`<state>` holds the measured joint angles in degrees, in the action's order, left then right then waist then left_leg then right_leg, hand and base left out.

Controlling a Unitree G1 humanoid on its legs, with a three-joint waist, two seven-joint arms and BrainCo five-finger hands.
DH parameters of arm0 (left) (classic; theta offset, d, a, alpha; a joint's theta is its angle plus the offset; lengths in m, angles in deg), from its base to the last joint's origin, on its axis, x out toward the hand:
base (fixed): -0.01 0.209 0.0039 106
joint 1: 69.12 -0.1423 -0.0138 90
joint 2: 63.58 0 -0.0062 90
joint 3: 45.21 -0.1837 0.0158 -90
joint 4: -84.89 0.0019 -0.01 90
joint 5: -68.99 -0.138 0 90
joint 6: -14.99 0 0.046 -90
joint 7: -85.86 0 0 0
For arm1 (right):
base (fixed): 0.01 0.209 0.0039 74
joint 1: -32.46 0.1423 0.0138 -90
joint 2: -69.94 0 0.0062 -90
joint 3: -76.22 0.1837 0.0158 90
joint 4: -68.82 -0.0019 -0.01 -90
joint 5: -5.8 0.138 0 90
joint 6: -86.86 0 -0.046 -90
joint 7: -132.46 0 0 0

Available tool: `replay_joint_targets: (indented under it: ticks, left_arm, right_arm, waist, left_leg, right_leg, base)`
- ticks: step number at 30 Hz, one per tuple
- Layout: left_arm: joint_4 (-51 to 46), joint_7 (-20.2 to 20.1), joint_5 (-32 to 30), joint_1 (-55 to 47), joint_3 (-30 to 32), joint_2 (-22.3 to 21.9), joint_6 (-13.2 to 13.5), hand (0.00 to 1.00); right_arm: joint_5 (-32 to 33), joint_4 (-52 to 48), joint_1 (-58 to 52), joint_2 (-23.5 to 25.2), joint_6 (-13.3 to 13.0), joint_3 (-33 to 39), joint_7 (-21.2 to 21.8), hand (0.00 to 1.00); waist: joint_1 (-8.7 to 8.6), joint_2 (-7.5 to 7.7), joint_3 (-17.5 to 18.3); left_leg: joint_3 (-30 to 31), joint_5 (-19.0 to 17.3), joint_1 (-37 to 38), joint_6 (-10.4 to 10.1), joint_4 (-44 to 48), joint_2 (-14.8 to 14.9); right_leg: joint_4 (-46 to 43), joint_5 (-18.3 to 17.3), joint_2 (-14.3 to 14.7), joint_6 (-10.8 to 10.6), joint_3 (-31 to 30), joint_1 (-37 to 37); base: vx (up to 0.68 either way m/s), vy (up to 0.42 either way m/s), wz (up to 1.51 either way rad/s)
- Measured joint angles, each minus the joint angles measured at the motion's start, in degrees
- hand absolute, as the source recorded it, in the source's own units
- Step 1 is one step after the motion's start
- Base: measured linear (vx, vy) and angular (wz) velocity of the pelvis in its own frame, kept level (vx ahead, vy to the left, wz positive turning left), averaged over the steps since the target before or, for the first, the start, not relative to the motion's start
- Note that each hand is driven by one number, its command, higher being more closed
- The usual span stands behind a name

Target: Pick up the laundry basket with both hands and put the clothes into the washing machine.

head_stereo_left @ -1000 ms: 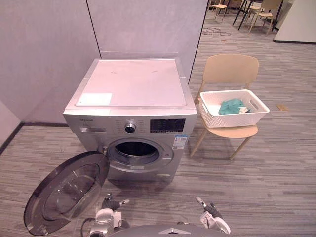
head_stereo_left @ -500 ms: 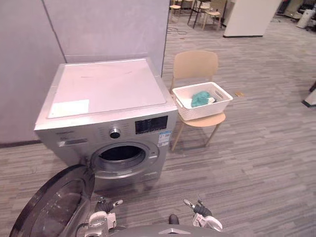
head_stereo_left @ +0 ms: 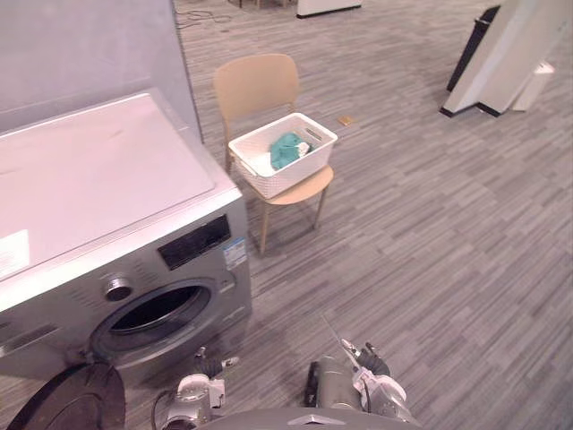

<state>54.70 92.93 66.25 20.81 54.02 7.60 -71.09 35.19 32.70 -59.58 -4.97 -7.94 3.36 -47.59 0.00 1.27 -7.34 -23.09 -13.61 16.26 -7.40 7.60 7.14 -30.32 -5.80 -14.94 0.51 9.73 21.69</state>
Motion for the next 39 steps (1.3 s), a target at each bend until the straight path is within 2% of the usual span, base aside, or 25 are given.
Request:
replay_joint_targets:
  ticks: [1, 3, 4, 7, 9, 10, 11, 12, 13, 15, 17, 19, 20, 21, 22, 23, 25, 26, 28, 29, 30, 32, 33, 35, 39]
  left_arm:
    - [1.85, -0.03, 0.29, 0.23, 0.00, 0.56, 0.33, 0.00]
    - [4.54, -0.44, 0.28, 0.03, 0.16, 0.47, 0.32, 0.00]
    - [4.95, -0.82, 0.21, -0.24, 1.18, 0.47, 0.27, 0.00]
    - [4.78, -1.64, 0.21, -1.89, 8.33, 0.43, -0.38, 0.00]
    - [3.32, -1.76, 0.45, -2.86, 11.80, 0.83, -0.44, 0.00]
    - [1.84, -1.77, 0.59, -3.11, 12.71, 0.84, -0.47, 0.00]
    - [1.22, -1.79, 0.91, -3.61, 13.36, 0.69, -0.46, 0.00]
    - [0.82, -1.79, 1.17, -3.59, 13.54, 0.62, -0.45, 0.00]
    - [-0.38, -1.76, 1.52, -3.88, 13.79, 0.51, -0.46, 0.00]
    - [-1.97, -1.67, 1.96, -4.08, 13.79, 0.61, -0.32, 0.00]
    - [-3.17, -1.69, 2.77, -4.16, 13.87, 0.27, -0.18, 0.00]
    - [-4.44, -1.76, 3.20, -4.24, 14.60, -0.40, -0.17, 0.00]
    - [-4.66, -1.72, 3.22, -4.31, 14.75, -0.70, -0.16, 0.00]
    - [-4.88, -1.65, 3.23, -4.70, 14.76, -1.17, -0.13, 0.00]
    - [-4.79, -1.64, 3.45, -4.91, 14.72, -1.20, 0.01, 0.00]
    - [-4.61, -1.74, 3.81, -4.83, 14.87, -1.30, 0.02, 0.00]
    - [-4.71, -1.89, 3.98, -4.41, 17.81, -1.59, -0.04, 0.00]
    - [-4.68, -1.88, 4.11, -4.34, 18.03, -1.60, -0.07, 0.00]
    - [-2.17, -0.83, 7.90, -3.49, 19.89, -0.88, -3.17, 0.00]
    - [-1.54, -0.73, 8.63, -3.23, 19.89, -0.46, -4.11, 0.00]
    - [-0.27, -0.50, 10.72, -2.65, 19.93, 0.20, -5.59, 0.00]
    - [-0.13, 0.31, 13.33, -2.09, 19.73, 0.57, -7.00, 0.00]
    - [-0.06, 0.57, 13.45, -2.30, 18.96, 1.13, -7.18, 0.00]
    - [-0.01, 0.80, 13.10, -2.55, 14.01, 3.10, -7.32, 0.00]
    - [-0.17, 0.41, 10.28, -3.00, 9.22, 4.08, -5.03, 0.00]
  right_arm:
    - [2.01, 2.14, 0.87, -1.06, -0.15, 3.29, 0.21, 0.00]
    - [3.62, 6.72, 0.20, -3.74, -0.20, 8.76, -0.19, 0.00]
    - [4.06, 9.05, -0.69, -4.57, 0.21, 11.54, -0.46, 0.00]
    - [3.91, 10.77, -5.83, -3.50, 2.36, 14.93, -1.60, 0.00]
    - [3.93, 10.94, -6.99, -1.61, 3.10, 14.60, -1.68, 0.00]
    - [3.91, 10.02, -6.96, -1.34, 3.42, 13.12, -1.64, 0.00]
    - [3.86, 9.28, -6.89, -1.17, 3.35, 12.18, -1.58, 0.00]
    - [3.74, 8.45, -6.82, -1.00, 3.26, 11.57, -1.64, 0.00]
    - [3.64, 6.50, -6.12, -1.36, 2.80, 8.34, -1.66, 0.00]
    - [3.64, 4.31, -5.21, -1.17, 2.19, 4.45, -1.65, 0.00]
    - [3.34, 3.07, -2.77, -1.27, 1.71, 1.92, -1.63, 0.00]
    - [3.33, 2.01, -1.46, -1.13, 1.25, -0.30, -1.71, 0.00]
    - [3.35, 1.33, -1.28, -0.74, 1.22, -0.41, -1.70, 0.00]
    - [3.33, 0.81, -0.63, -0.08, 1.03, -0.67, -1.68, 0.00]
    - [3.31, 1.35, 0.30, -0.08, 1.04, -0.70, -1.69, 0.00]
    - [3.22, 1.49, 0.65, 0.37, 1.14, -0.84, -1.67, 0.00]
    - [1.96, 0.93, 0.79, 2.41, 1.19, -1.44, -1.61, 0.00]
    - [1.71, 1.00, 0.55, 2.64, 1.22, -1.82, -1.60, 0.00]
    - [1.69, 0.79, -0.09, 2.95, 1.23, -4.08, -0.95, 0.00]
    - [1.69, 0.76, -0.37, 3.01, 1.24, -4.36, -0.64, 0.00]
    - [1.44, -0.49, -0.71, 2.96, 1.27, -4.99, 0.12, 0.00]
    - [-0.57, -1.86, -1.13, 2.92, 1.20, -5.03, 0.83, 0.00]
    - [-0.61, -1.82, -1.24, 2.78, 1.13, -4.87, 0.89, 0.00]
    - [-0.61, -1.58, -1.43, 1.99, 1.03, -2.55, 0.89, 0.00]
    - [-0.57, -1.20, -4.81, 0.19, 1.03, 1.67, 0.69, 0.00]
  waist:
    - [-0.03, -2.42, -0.38]
    - [-0.71, -4.53, 0.23]
    - [-0.85, -5.11, 0.48]
    - [-1.81, -5.12, 0.73]
    - [-2.29, -4.41, 1.14]
    - [-2.03, -3.85, 1.30]
    - [-1.57, -3.51, 1.21]
    - [-1.10, -3.72, 1.29]
    - [-0.35, -3.73, 1.27]
    - [0.44, -2.97, 1.02]
    - [1.92, -2.74, 1.00]
    - [2.95, -2.88, 0.85]
    - [3.15, -2.88, 0.85]
    - [3.44, -3.00, 1.07]
    - [3.82, -3.45, 1.12]
    - [4.30, -3.41, 1.28]
    - [4.85, -1.54, 1.43]
    - [5.26, -1.30, 1.47]
    - [5.38, -0.78, 2.15]
    - [5.36, -0.63, 2.20]
    - [5.39, -0.28, 2.11]
    - [5.29, -0.04, 1.92]
    - [4.61, -0.15, 1.57]
    - [3.76, 0.10, 0.86]
    - [3.32, -0.36, 1.12]
  left_leg:
    - [0.42, -0.29, 1.57, -0.73, -0.65, 2.98]
    - [2.46, 1.54, 1.87, -0.28, -0.31, 5.84]
    - [3.67, 2.73, 1.87, -1.02, 0.69, 7.13]
    - [7.72, 6.40, -0.27, 1.03, 8.60, 11.61]
    - [13.20, 11.71, -6.81, 6.12, 20.67, 14.61]
    - [16.31, 17.38, -12.00, 8.29, 28.85, 15.85]
    - [17.76, 19.23, -14.76, 8.82, 33.30, 16.07]
    - [18.90, 18.58, -17.32, 8.42, 38.44, 15.89]
    - [20.31, 15.27, -21.70, 6.40, 47.37, 14.36]
    - [20.22, 10.60, -26.03, 5.51, 52.62, 10.31]
    - [18.48, 5.17, -31.19, 4.79, 49.09, 5.13]
    - [14.06, 2.11, -33.14, 5.08, 39.56, 3.08]
    - [12.66, 2.07, -33.14, 5.15, 34.61, 2.10]
    - [10.48, 3.60, -31.87, 5.00, 21.81, -0.16]
    - [9.93, 9.48, -31.06, 8.36, 12.96, -1.52]
    - [10.27, 11.44, -30.65, 10.45, 12.23, -2.22]
    - [8.67, 8.88, -28.02, 11.64, 11.53, -5.08]
    - [8.42, 8.18, -27.10, 11.58, 11.29, -5.80]
    - [8.51, 6.34, -22.01, 11.49, 7.11, -9.00]
    - [8.85, 6.18, -20.93, 11.69, 6.11, -9.74]
    - [9.07, 6.27, -19.13, 11.42, 5.08, -10.58]
    - [11.84, 5.78, -16.60, 11.43, 5.38, -11.01]
    - [14.02, 5.81, -15.54, 11.56, 5.44, -11.33]
    - [18.56, 5.37, -13.69, 11.23, 5.66, -11.45]
    - [25.23, 2.83, -13.06, 7.86, 7.42, -8.84]
  right_leg:
    - [2.08, 1.98, 3.69, -4.62, 0.18, -1.74]
    - [3.20, 0.57, 7.83, -3.49, 0.01, -1.88]
    - [2.94, -0.89, 9.25, -3.13, 0.28, -1.99]
    - [2.71, -4.37, 11.85, -1.11, 3.25, -5.18]
    - [5.76, -5.00, 13.92, -0.25, 5.12, -8.42]
    - [8.02, -4.79, 15.27, 0.47, 4.98, -9.94]
    - [9.04, -4.60, 15.95, 1.14, 4.80, -10.70]
    - [10.12, -4.39, 16.81, 2.08, 4.11, -11.71]
    - [12.40, -4.09, 17.95, 3.01, 2.89, -14.39]
    - [15.42, -3.74, 18.23, 3.60, 1.87, -18.48]
    - [18.50, -3.48, 18.15, 3.61, 0.93, -22.24]
    - [20.74, -3.34, 18.13, 3.36, 0.12, -24.71]
    - [21.38, -3.28, 17.99, 3.00, 0.15, -25.39]
    - [22.06, -3.39, 17.73, 1.98, 0.26, -26.11]
    - [22.49, -4.25, 17.99, 1.07, -0.11, -26.84]
    - [22.48, -4.60, 17.81, 0.51, -0.47, -27.21]
    - [21.18, -6.89, 14.52, -1.92, -0.66, -29.26]
    - [19.59, -7.66, 13.73, -2.10, -0.97, -29.27]
    - [3.42, -10.38, 9.77, -4.07, -1.17, -24.74]
    - [-2.88, -10.18, 8.68, -4.30, -1.28, -22.35]
    - [-15.65, -8.04, 6.81, -5.71, -1.97, -17.27]
    - [-32.11, -4.23, 5.72, -6.75, -3.71, -11.10]
    - [-35.52, -4.15, 5.45, -6.74, -4.04, -9.93]
    - [-36.34, -4.47, 4.51, -6.42, -4.65, -8.46]
    - [-18.95, -4.28, 1.30, -4.68, -10.96, -5.25]
  base:
    - [0.22, -0.340, -0.83]
    - [0.21, -0.303, -0.68]
    - [0.26, -0.391, -0.51]
    - [0.21, -0.333, 0.02]
    - [0.23, -0.357, 0.20]
    - [0.19, -0.267, -0.02]
    - [0.21, -0.215, -0.17]
    - [0.17, -0.143, -0.32]
    - [0.26, -0.149, -0.36]
    - [0.22, -0.091, -0.27]
    - [0.17, -0.031, -0.28]
    - [0.19, 0.037, -0.26]
    - [0.25, 0.083, -0.10]
    - [0.27, 0.111, -0.05]
    - [0.35, 0.163, -0.10]
    - [0.40, 0.174, -0.03]
    - [0.39, 0.138, -0.01]
    - [0.33, 0.123, -0.08]
    - [0.29, 0.147, 0.12]
    - [0.26, 0.118, 0.41]
    - [0.20, 0.060, 0.45]
    - [0.25, 0.022, 0.74]
    - [0.27, -0.063, 1.19]
    - [0.17, -0.137, 1.21]
    - [0.08, -0.271, 0.78]
